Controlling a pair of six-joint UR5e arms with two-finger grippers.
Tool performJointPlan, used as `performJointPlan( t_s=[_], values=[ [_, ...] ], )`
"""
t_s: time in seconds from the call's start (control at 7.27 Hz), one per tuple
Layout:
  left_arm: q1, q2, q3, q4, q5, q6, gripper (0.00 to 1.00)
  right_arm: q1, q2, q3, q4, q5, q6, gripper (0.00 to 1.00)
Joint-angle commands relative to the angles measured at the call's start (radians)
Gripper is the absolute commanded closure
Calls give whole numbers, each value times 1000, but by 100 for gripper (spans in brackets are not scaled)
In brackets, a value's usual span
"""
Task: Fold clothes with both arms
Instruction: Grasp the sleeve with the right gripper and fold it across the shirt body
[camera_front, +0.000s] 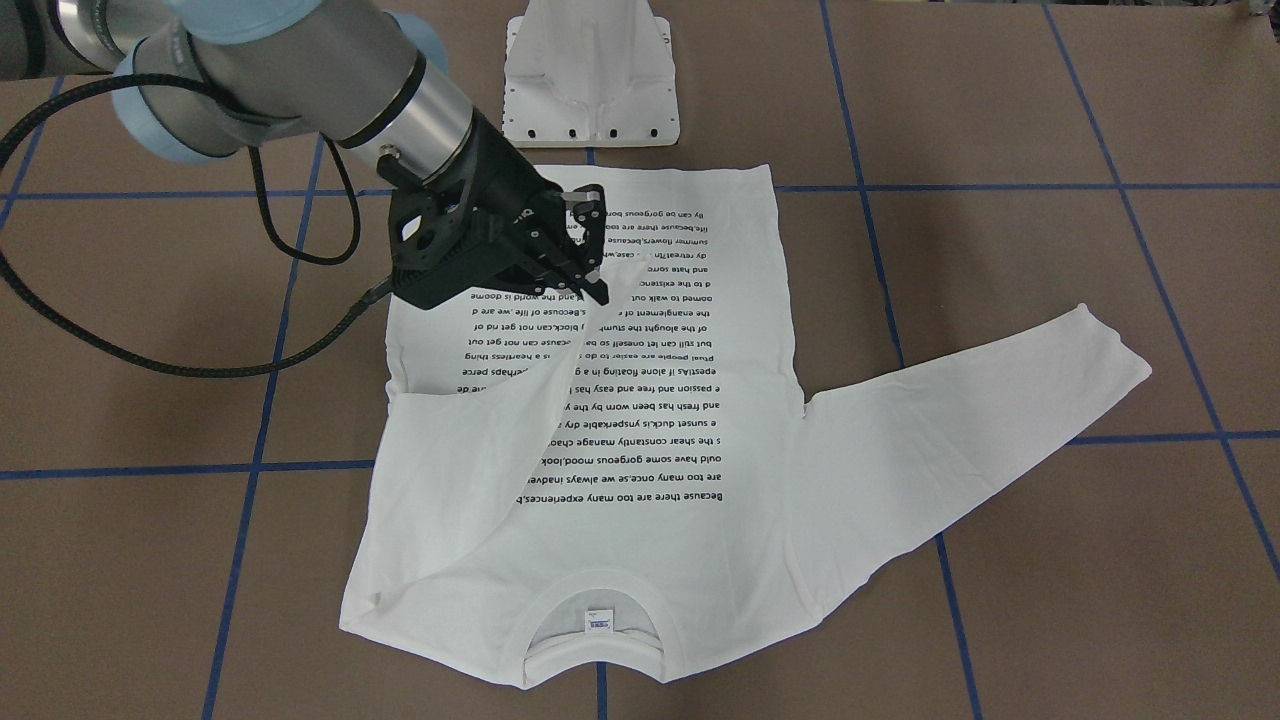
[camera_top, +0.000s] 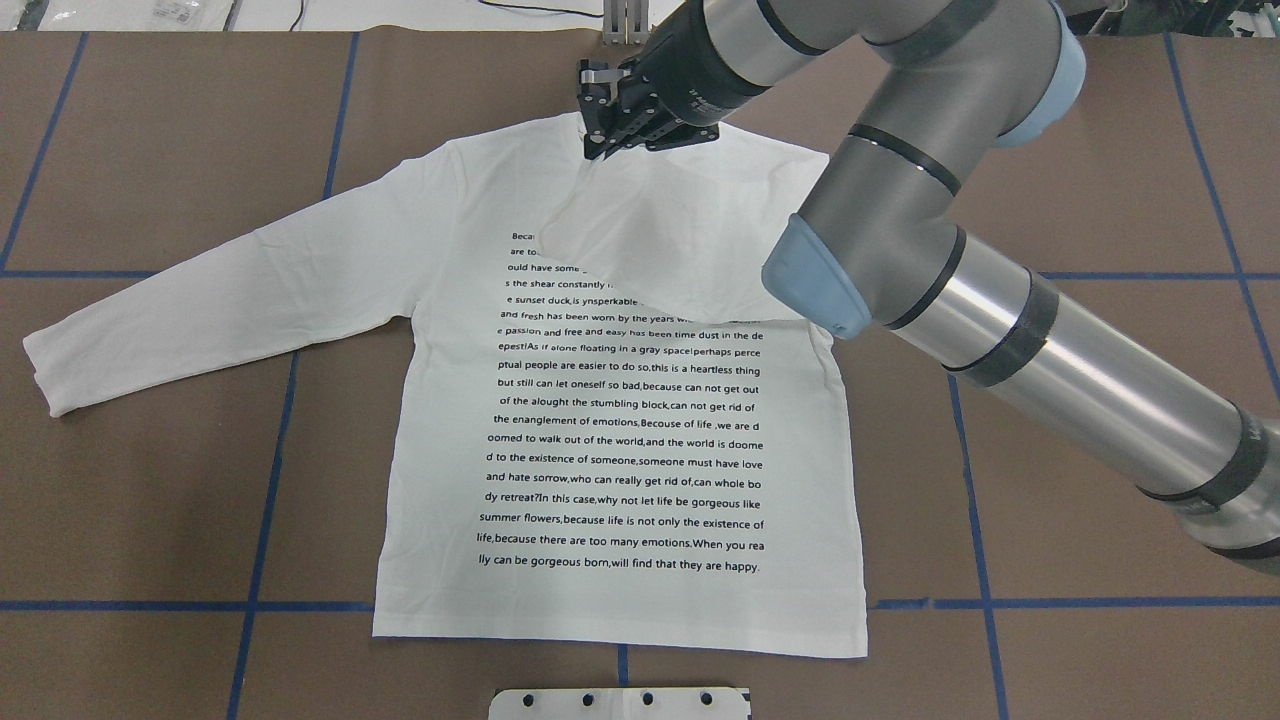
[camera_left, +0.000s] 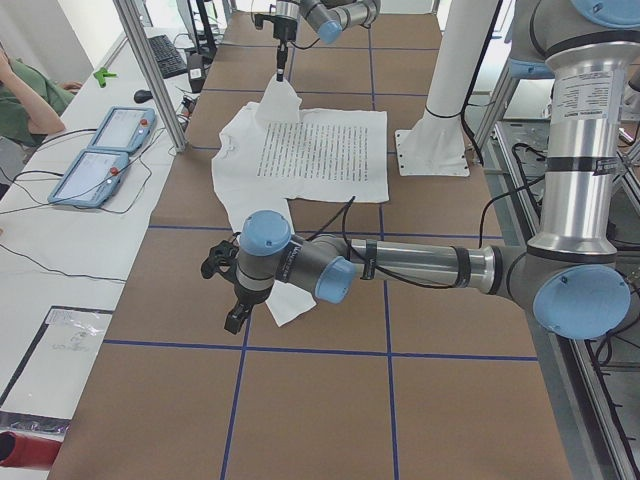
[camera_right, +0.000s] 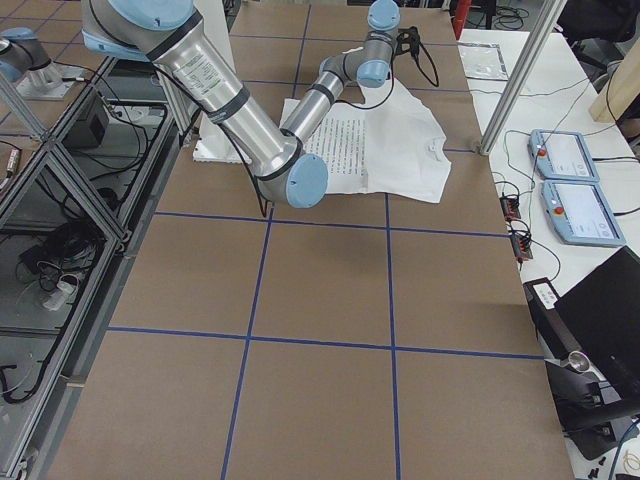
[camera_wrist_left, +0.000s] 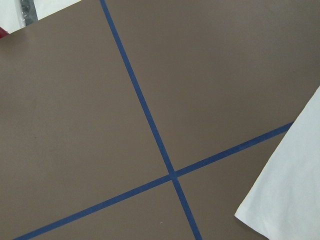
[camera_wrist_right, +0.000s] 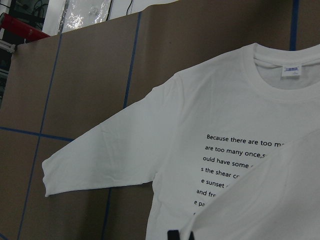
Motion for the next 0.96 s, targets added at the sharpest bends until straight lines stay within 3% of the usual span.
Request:
performJointPlan(
  t_s=[0.0, 0.28, 0.55, 0.69, 0.83],
  values=[
    [-1, -2, -3, 0, -1, -6, 0, -126, 23, -44, -3, -162, 2, 100],
    [-1, -2, -1, -1, -1, -24, 0, -169, 33, -148, 0, -206, -7, 100],
    [0, -6, 0, 0, -1, -24, 0, -183, 239, -457, 35, -283, -6, 100],
    [0, -20, 11, 0, 1, -24, 0, -194, 292, -556, 81, -308, -7, 100],
    [0, -45, 47, 0, 1, -21, 0, -238, 332, -605, 107, -419, -9, 100]
  ],
)
